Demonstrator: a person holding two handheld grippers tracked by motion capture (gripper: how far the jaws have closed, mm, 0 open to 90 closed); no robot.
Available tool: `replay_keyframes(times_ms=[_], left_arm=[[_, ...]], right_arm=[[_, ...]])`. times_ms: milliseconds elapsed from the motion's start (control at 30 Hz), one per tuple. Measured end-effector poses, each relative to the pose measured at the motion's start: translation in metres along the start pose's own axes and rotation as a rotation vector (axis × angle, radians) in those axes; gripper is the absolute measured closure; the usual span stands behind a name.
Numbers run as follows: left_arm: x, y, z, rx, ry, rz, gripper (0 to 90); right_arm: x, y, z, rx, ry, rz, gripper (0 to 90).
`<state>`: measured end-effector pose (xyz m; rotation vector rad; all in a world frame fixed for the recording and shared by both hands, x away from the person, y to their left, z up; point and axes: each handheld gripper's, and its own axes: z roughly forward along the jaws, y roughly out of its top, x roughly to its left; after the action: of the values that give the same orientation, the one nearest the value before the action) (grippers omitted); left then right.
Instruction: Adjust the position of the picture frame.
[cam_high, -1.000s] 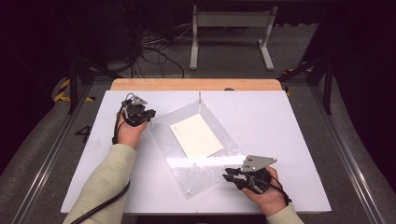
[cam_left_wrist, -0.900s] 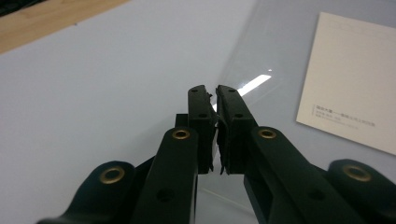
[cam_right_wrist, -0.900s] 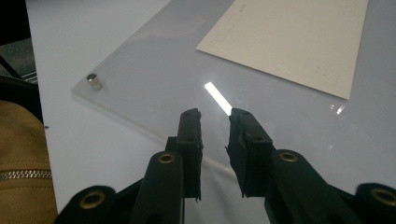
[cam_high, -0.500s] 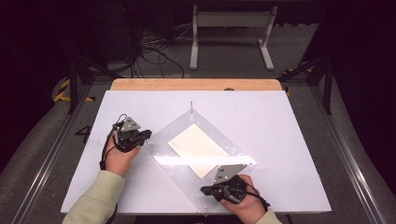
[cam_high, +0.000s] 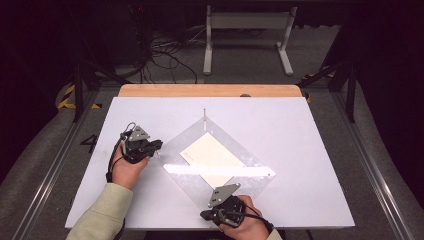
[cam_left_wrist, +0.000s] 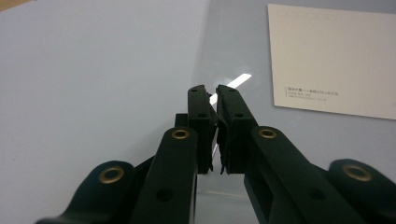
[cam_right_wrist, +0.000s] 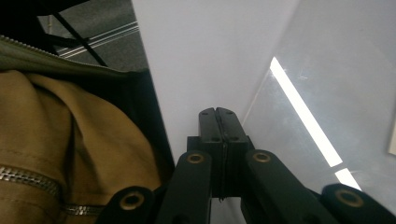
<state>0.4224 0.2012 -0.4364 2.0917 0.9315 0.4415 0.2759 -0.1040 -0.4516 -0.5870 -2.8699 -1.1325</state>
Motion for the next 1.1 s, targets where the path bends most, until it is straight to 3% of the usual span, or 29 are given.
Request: replay_keyframes(times_ms=[133, 300, 367, 567, 633, 733, 933, 1000, 1100], left_arm=[[-0.002, 0.000, -0.001, 0.002, -0.010, -0.001, 84.9], [-0.005, 0.000, -0.003, 0.015, -0.029, 0.014, 85.0], [-0.007, 0.000, -0.002, 0.014, -0.038, 0.009, 84.9], [-0.017, 0.003, -0.001, 0.028, -0.076, 0.047, 85.0], [-0.023, 0.004, 0.000, 0.029, -0.092, 0.059, 85.0], [-0.025, 0.004, 0.001, 0.028, -0.104, 0.053, 85.0], [-0.031, 0.006, 0.002, 0.031, -0.114, 0.067, 85.0], [-0.032, 0.005, 0.002, 0.028, -0.113, 0.069, 85.0], [-0.036, 0.005, 0.001, 0.034, -0.149, 0.069, 85.0]], right_arm=[[-0.008, -0.004, -0.007, 0.008, -0.015, 0.031, 90.0], [-0.021, -0.012, -0.020, 0.023, -0.106, 0.046, 90.0], [-0.032, -0.019, -0.028, 0.010, -0.139, 0.085, 90.0], [-0.064, -0.032, -0.046, -0.008, -0.275, 0.143, 90.0], [-0.080, -0.037, -0.053, -0.032, -0.303, 0.185, 90.0], [-0.091, -0.041, -0.056, -0.036, -0.333, 0.211, 90.0], [-0.122, -0.046, -0.062, -0.055, -0.476, 0.220, 90.0], [-0.130, -0.047, -0.062, -0.081, -0.472, 0.216, 90.0], [-0.134, -0.051, -0.065, -0.114, -0.451, 0.261, 90.0]])
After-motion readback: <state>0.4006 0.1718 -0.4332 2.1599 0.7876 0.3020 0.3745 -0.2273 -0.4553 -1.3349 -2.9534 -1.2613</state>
